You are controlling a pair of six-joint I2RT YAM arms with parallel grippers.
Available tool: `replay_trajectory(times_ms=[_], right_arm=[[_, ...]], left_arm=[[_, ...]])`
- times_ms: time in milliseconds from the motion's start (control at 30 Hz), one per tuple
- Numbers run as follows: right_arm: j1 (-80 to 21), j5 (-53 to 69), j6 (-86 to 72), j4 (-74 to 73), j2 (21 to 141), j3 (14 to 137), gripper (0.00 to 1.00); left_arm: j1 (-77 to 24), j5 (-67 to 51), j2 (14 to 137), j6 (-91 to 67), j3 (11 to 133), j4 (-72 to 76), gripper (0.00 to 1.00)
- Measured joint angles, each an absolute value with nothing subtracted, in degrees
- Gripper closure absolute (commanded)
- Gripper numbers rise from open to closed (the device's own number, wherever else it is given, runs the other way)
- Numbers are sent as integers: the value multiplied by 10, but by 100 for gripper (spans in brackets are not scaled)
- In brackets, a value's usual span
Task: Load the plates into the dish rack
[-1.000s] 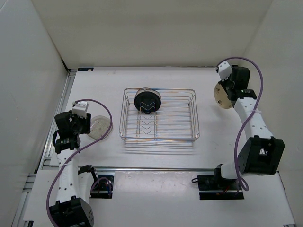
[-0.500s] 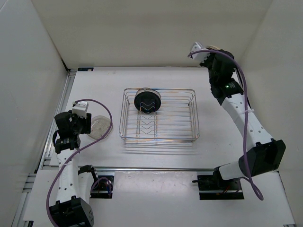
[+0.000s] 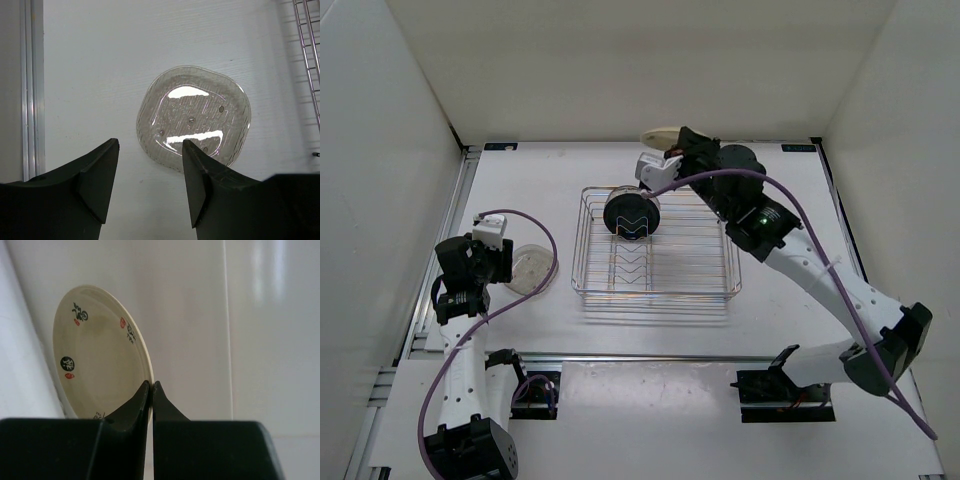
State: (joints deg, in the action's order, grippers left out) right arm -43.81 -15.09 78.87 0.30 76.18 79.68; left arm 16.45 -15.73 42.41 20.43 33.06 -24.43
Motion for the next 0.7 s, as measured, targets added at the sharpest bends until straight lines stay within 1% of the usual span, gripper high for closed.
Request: replay_trajectory(times_ms=[300, 500, 700], right_arm=[[-463, -66, 686, -96, 715, 781, 100], [-464, -28, 616, -148, 717, 770, 100], [-463, 3, 554, -170, 745, 770, 100]], left_arm=[[164, -157, 420, 204, 331, -244, 36], [164, -157, 418, 204, 330, -244, 36], [164, -157, 417, 204, 330, -244, 36]])
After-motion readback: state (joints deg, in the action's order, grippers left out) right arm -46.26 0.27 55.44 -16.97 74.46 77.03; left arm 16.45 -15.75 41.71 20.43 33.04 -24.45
